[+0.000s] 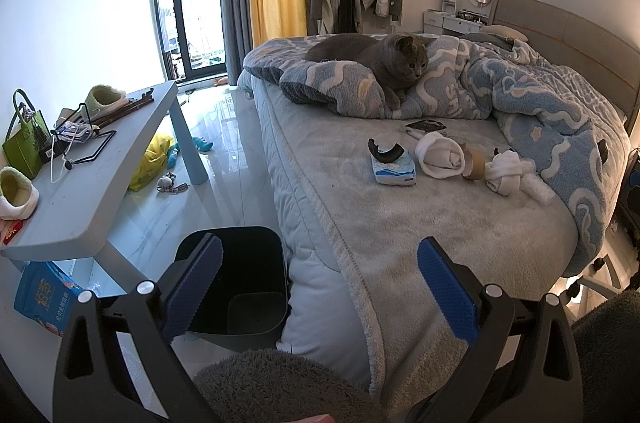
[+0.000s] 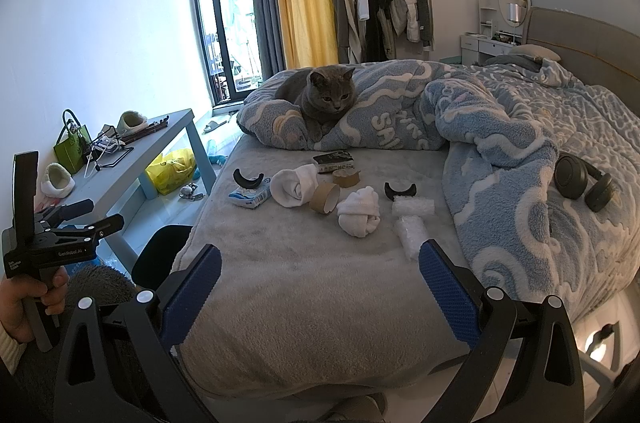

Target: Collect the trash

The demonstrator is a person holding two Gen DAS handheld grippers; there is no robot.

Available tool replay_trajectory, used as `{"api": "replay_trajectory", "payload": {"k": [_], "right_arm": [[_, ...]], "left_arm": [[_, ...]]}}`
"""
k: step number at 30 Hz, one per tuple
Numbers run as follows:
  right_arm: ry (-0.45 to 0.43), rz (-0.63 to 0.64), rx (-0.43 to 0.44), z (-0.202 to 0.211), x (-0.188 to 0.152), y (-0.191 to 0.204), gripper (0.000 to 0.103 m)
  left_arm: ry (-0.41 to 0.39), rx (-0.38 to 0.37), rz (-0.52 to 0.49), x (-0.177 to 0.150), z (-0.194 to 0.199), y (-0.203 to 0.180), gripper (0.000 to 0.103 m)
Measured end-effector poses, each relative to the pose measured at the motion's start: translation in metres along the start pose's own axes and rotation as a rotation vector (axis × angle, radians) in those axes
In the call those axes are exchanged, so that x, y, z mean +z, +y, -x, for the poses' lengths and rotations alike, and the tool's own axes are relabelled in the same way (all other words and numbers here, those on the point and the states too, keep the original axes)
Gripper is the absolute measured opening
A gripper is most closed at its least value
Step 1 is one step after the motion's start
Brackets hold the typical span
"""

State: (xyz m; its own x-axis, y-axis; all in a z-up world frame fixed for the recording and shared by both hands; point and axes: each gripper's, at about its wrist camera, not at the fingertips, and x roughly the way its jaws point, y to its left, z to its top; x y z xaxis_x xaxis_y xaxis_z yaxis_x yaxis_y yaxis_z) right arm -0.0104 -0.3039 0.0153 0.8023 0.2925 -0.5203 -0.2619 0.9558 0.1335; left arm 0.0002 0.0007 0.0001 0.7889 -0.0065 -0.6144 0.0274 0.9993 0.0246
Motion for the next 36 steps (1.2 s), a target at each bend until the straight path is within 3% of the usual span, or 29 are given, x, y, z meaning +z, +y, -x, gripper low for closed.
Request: {"api": "replay_trajectory", "payload": {"k": [17,29,36], "right_arm": [[0.002,-0.011,-0.015,0.001,0.001,0.001,0.100],[0.000,-0.019,-0.055,0.006,0.005,-0.002,0.100],[0.026,-0.037,-0.070,-0.014,0.007,-0.011,0.097]], "left_arm": [[-0.018,-0.008,-0.004,-0.006,0.003,0.004,0.100],[-0.033,-0.085,-0.024,0.005,0.010,-0.003,0.099],[-0.057,-0.127,-0.046,0.016,0.008,-0.004,0.097]]}}
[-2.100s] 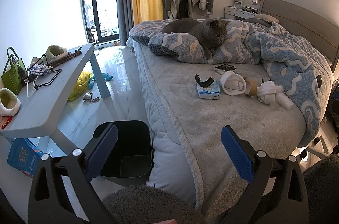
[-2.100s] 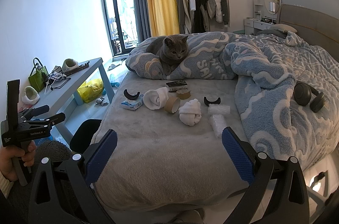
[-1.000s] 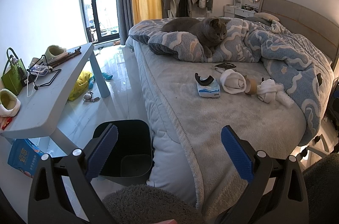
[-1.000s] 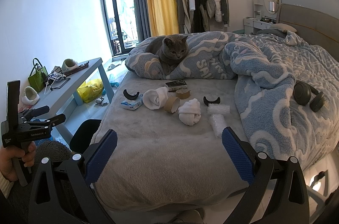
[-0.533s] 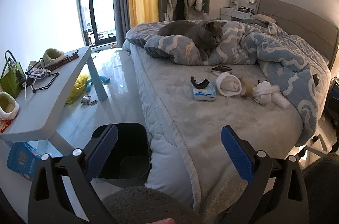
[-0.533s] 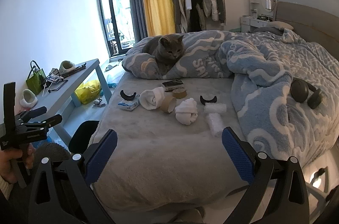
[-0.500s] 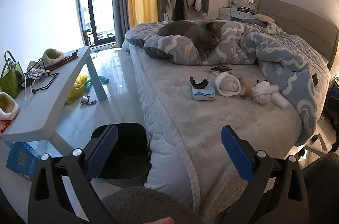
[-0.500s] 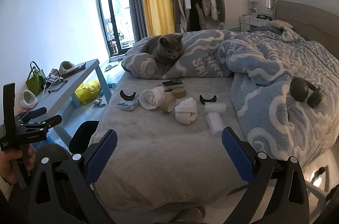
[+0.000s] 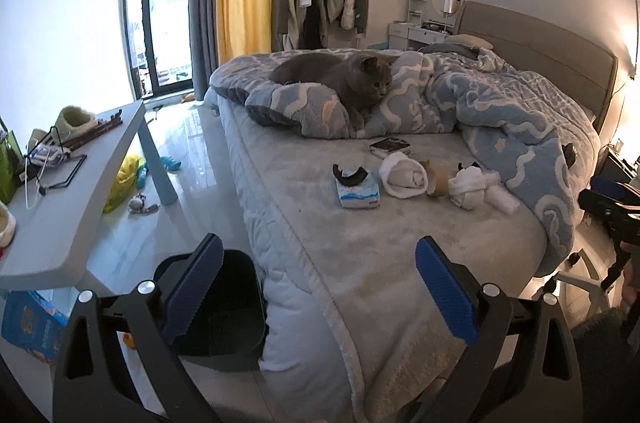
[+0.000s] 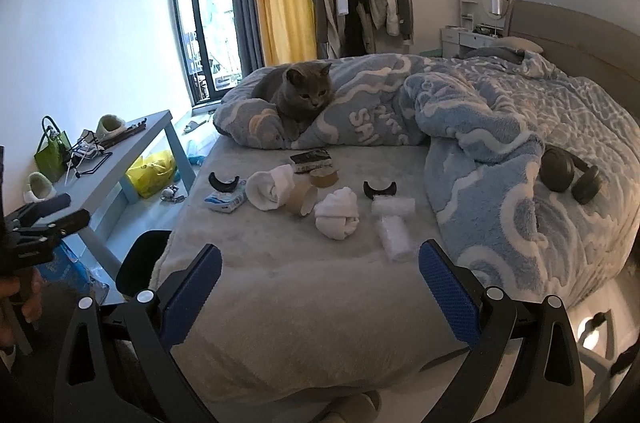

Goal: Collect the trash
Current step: 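Close the right tool on the bubble wrap while the left approaches the tissue pack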

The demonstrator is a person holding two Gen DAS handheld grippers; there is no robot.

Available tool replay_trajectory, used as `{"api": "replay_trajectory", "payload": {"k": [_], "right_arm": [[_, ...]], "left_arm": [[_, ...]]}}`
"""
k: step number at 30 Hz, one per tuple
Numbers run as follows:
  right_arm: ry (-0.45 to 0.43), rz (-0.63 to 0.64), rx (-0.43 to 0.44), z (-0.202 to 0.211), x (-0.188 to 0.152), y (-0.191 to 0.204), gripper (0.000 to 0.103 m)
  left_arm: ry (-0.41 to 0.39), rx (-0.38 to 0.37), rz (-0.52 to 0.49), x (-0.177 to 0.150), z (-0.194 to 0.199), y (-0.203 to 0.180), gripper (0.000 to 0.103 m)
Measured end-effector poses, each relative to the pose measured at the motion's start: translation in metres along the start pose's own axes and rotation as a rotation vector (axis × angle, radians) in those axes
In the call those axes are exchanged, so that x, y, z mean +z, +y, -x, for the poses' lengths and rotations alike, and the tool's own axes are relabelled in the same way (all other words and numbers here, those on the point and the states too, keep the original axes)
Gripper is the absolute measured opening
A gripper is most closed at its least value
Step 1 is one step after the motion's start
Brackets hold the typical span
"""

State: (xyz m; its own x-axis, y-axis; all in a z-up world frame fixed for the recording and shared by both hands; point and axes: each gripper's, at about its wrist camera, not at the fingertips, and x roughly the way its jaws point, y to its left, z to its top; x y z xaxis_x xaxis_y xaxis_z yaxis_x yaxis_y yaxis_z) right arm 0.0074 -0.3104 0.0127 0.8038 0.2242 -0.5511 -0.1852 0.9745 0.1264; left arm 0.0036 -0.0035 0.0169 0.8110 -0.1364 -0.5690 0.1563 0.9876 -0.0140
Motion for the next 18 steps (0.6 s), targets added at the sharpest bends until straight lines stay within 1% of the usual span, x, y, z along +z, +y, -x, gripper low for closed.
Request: {"api": "replay_trajectory", "payload": {"k": [2,5,7,9,11,12,13,15,16,18], "right_arm": [[0.017,-0.009,-0.005,-0.010,0.000,-0.004,0.089],[0.044,0.002,-0.024,-0.026,0.000,-0.008,0.087],[0.057,0.010,-0.029,-0.035,0.001,-0.010,0.086],[0.067,0.018,-0.034,-0.046,0.001,-0.013,0.084],[0.074,0.026,-0.042,-0.056,0.002,-0.017,0.082],[0.079,0.024,-0.045,-0.063,0.002,-0.021,0.080],[0.083,0.022,-0.044,-0.068,0.002,-0.024,0.077],[0.098,0.019,-0.048,-0.081,0.000,-0.030,0.076],[0.105,0.019,-0.048,-0.086,-0.001,-0.033,0.075],[0.122,0.018,-0.046,-0.097,-0.004,-0.039,0.073]], "left_arm": [[0.002,-0.011,-0.019,0.002,-0.004,-0.001,0.093],[0.022,-0.032,-0.050,0.004,-0.014,-0.004,0.086],[0.035,-0.046,-0.070,0.005,-0.021,-0.006,0.085],[0.049,-0.064,-0.087,0.006,-0.029,-0.008,0.078],[0.062,-0.079,-0.106,0.008,-0.038,-0.010,0.076],[0.072,-0.087,-0.111,0.009,-0.043,-0.011,0.069],[0.082,-0.091,-0.119,0.010,-0.049,-0.011,0.066],[0.095,-0.099,-0.132,0.010,-0.057,-0.012,0.055],[0.099,-0.102,-0.137,0.011,-0.061,-0.013,0.053],[0.110,-0.115,-0.150,0.012,-0.070,-0.013,0.045]]}}
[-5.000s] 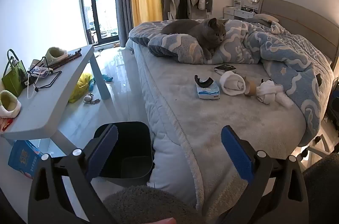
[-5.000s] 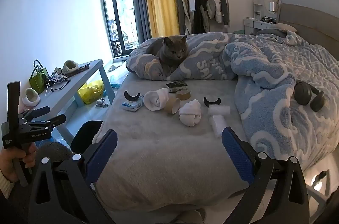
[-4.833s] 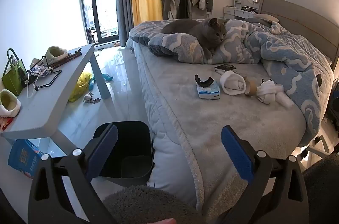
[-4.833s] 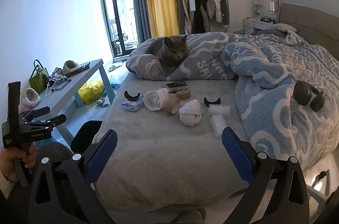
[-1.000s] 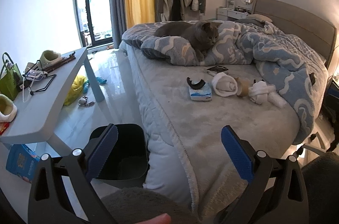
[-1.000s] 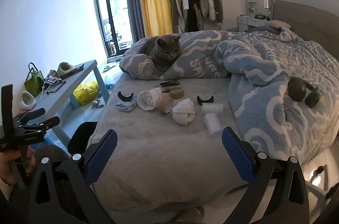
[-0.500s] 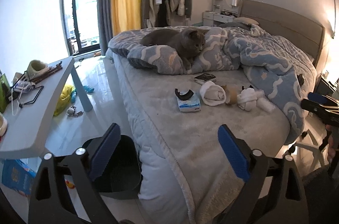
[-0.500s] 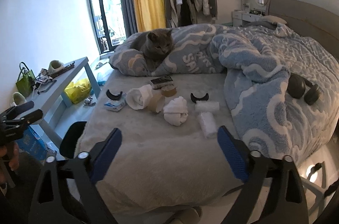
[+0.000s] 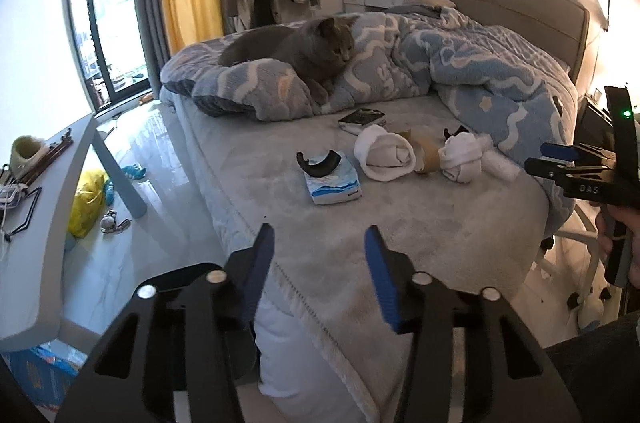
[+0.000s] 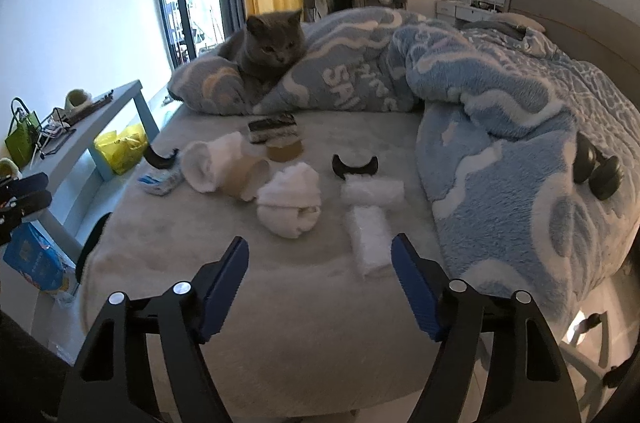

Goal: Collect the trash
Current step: 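Close the right tool on the bubble wrap while the left approaches the tissue pack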

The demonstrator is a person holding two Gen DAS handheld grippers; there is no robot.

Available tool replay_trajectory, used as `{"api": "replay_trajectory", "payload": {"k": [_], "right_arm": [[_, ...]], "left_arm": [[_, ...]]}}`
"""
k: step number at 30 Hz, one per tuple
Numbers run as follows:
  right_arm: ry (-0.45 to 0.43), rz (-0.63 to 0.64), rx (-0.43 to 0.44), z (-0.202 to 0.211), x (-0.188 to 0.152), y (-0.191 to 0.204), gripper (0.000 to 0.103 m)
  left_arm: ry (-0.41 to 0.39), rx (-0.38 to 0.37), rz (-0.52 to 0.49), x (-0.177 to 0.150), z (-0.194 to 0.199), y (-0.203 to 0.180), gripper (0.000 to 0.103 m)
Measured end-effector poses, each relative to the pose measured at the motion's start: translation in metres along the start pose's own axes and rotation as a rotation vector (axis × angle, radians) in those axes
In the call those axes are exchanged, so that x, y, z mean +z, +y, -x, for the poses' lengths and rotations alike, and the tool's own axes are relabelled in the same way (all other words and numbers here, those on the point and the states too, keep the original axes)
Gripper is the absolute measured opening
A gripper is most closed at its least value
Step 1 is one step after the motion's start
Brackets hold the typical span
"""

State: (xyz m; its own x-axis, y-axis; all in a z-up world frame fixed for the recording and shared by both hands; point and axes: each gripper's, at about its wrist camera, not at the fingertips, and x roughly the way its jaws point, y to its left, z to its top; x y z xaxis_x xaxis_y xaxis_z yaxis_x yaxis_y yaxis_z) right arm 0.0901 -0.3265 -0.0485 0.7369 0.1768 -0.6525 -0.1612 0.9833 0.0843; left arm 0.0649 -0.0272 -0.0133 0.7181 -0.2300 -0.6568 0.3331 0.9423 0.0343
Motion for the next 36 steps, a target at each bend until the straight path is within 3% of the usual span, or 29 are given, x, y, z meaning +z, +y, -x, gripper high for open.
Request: {"api": "replay_trajectory", "payload": {"k": [3,6,18,27,31,36], "right_arm": [[0.027,0.001,0.007,-0.015,-0.001,-0.006,0.070],[0.049,0.000,0.007,-0.030,-0.002,-0.012,0.067],[0.098,0.030,-0.022,-0.071,0.002,-0.028,0.062],[0.138,0.037,-0.006,-0.091,-0.005,-0.034,0.049],[0.129,0.043,-0.007,-0.090,-0.002,-0.032,0.037],[0.114,0.044,-0.002,-0.087,0.001,-0.031,0.035]], "left_arm": [[0.015,-0.032,-0.016,0.006,-0.014,0.002,0.036],[0.026,-0.080,-0.014,0.015,-0.028,0.004,0.036],[0.090,-0.159,0.021,0.032,-0.089,0.019,0.036],[0.122,-0.145,0.125,0.040,-0.123,0.036,0.034],[0.112,-0.115,0.157,0.048,-0.131,0.038,0.034],[0.117,-0.079,0.181,0.056,-0.140,0.039,0.034]]}}
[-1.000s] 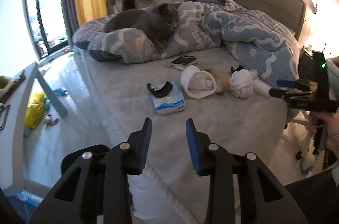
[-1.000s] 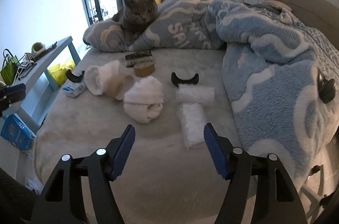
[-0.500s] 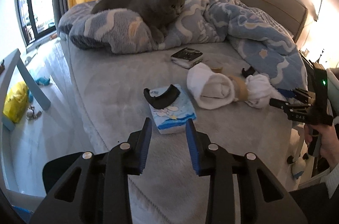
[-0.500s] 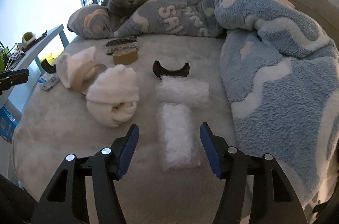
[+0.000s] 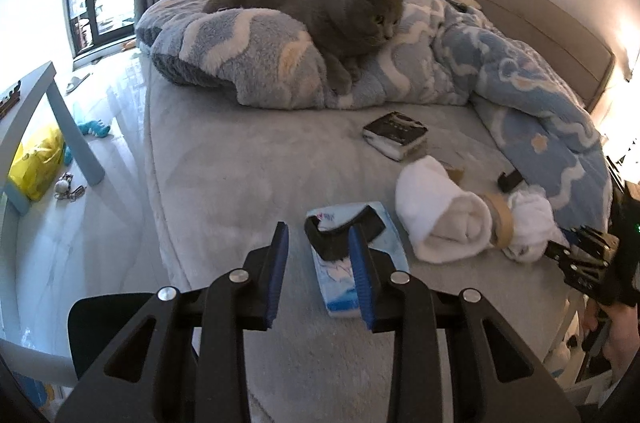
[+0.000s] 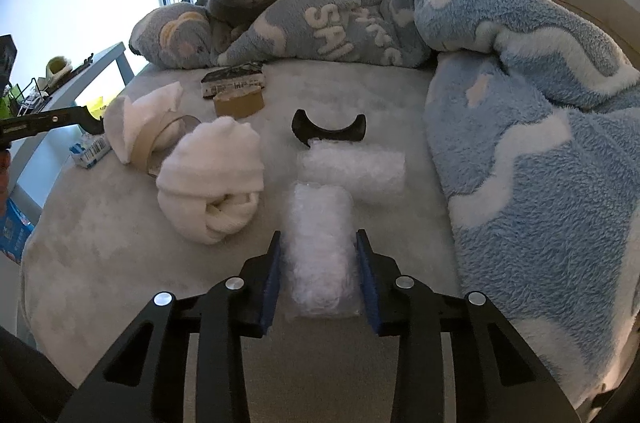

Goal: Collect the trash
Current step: 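Close the right tool on the bubble wrap while the left approaches the tissue pack, then carry the bubble wrap with the right tool over the dark bin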

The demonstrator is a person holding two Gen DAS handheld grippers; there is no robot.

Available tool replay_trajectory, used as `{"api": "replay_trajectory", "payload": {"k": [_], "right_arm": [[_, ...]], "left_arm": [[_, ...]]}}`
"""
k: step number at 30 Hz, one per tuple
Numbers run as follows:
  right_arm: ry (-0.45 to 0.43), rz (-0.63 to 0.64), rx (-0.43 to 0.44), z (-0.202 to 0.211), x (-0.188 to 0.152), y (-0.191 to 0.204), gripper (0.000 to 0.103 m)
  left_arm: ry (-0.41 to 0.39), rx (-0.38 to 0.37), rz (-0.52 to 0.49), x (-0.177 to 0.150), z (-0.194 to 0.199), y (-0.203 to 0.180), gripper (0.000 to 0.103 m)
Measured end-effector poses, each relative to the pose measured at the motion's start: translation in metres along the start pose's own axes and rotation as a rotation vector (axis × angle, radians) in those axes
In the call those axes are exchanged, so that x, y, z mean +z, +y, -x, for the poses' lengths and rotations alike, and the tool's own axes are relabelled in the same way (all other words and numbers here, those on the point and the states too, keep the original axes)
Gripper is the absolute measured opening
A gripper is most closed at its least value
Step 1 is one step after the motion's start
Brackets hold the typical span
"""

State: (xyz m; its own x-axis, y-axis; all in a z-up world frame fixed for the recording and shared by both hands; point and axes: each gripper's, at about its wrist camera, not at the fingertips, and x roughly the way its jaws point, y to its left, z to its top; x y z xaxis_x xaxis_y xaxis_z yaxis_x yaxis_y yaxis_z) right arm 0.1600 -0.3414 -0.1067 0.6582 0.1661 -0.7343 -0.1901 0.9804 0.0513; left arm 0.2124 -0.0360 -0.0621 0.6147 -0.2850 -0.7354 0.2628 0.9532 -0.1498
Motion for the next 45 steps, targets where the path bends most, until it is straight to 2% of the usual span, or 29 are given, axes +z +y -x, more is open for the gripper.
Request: {"api": "replay_trajectory", "payload": {"k": [4,6,10,18,24,32,38,45], "right_arm": [[-0.018,-0.018,-0.002,0.008,0.003,-0.004,0.035],[-0.031,-0.030,-0.007,0.013,0.005,-0.007,0.035],[-0.077,-0.061,-0.014,0.029,0.012,-0.011,0.035],[-0.157,-0.070,0.028,0.050,0.035,0.011,0.035],[-0.167,-0.051,0.074,0.050,0.046,0.040,0.035],[-0.158,-0.025,0.138,0.038,0.065,0.087,0.035],[-0.136,-0.003,0.209,0.027,0.083,0.134,0.035],[-0.099,0.044,0.256,0.010,0.092,0.184,0.035]], "left_arm": [[0.014,0.003,0.031,0.002,-0.008,-0.001,0.029],[0.015,0.008,0.031,0.002,-0.009,-0.004,0.019],[0.001,0.009,0.051,0.003,-0.007,-0.006,0.009],[-0.075,0.044,0.033,0.015,0.023,-0.006,0.009],[-0.096,0.071,-0.041,0.013,0.038,-0.009,0.009],[-0.059,0.107,-0.077,0.000,0.042,0.010,0.009],[-0.028,0.092,-0.054,-0.013,0.046,0.043,0.009],[0.029,0.131,-0.038,-0.032,0.044,0.082,0.009]]}}
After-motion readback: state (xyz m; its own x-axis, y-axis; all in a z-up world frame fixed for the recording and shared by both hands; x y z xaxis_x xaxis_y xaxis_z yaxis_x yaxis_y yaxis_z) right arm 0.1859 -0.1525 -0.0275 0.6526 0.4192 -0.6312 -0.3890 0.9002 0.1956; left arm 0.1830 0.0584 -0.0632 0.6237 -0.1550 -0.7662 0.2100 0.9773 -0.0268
